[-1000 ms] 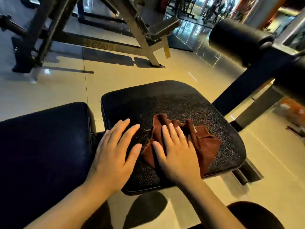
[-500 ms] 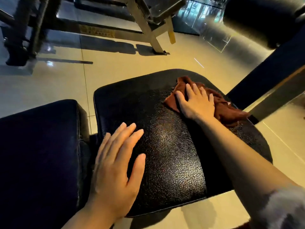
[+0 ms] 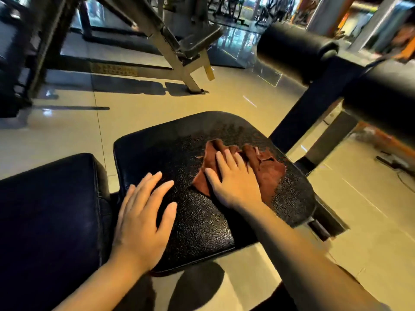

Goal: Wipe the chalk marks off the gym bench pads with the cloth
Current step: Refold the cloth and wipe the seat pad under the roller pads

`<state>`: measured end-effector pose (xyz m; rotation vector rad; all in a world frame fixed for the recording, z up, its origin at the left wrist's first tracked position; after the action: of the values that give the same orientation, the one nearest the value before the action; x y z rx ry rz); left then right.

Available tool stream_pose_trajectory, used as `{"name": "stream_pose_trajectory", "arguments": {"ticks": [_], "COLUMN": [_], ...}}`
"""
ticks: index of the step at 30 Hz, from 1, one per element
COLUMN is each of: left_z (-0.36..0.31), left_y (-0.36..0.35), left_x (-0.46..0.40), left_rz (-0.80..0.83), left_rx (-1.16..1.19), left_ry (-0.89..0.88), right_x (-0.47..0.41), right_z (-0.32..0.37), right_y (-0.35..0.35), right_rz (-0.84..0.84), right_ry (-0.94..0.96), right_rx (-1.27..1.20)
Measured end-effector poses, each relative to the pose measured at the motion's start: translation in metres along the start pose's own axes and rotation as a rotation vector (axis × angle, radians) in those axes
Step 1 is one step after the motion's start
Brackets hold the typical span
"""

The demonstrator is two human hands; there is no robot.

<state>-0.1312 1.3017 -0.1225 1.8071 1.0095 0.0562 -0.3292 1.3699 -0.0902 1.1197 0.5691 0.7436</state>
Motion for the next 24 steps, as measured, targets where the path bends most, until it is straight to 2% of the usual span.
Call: {"name": "stream_pose_trajectory", "arguments": {"ticks": [5,9,13,18,24], "left_z": [-0.004,-0.005,-0.004,-0.004,-0.007], "left_y": [0.004,0.009,0.005,-0.007,-0.009], "left_x": [0.005,0.000,-0.018,-0.023,-0.024], "left_rz": [0.019,-0.004,-0.004,0.053,0.108], "left_rx": [-0.036,-0.051,-0.040,-0.105,-0.201], "left_ry": [-0.013,-0.032,0.032,0.090,0.061], "right_x": [0.063,0.062,0.024,-0.055,-0.140], "right_z": [-0.013,-0.038,-0.065,-0.091,-0.103], "right_y": [0.009,0.026,0.039,0.045,0.040], "right_rz": [0.082,0.141,0.103,0.094,0.071], "right_ry": [0.070,0.034,-0.018,0.028,0.030], "right_rx": [-0.010,-0.042,-0.021,0.073,0.095]}}
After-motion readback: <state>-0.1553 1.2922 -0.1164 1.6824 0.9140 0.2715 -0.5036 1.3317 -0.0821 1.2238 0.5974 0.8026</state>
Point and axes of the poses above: each hand's wrist, its own x-axis away from the middle knuckle, its own y-axis out of the back of the hand, z = x × y, the point moved 2 cm from there along -x, towards the middle knuckle, and after that the axes turned 13 degrees about -x, right-handed, at the moved point
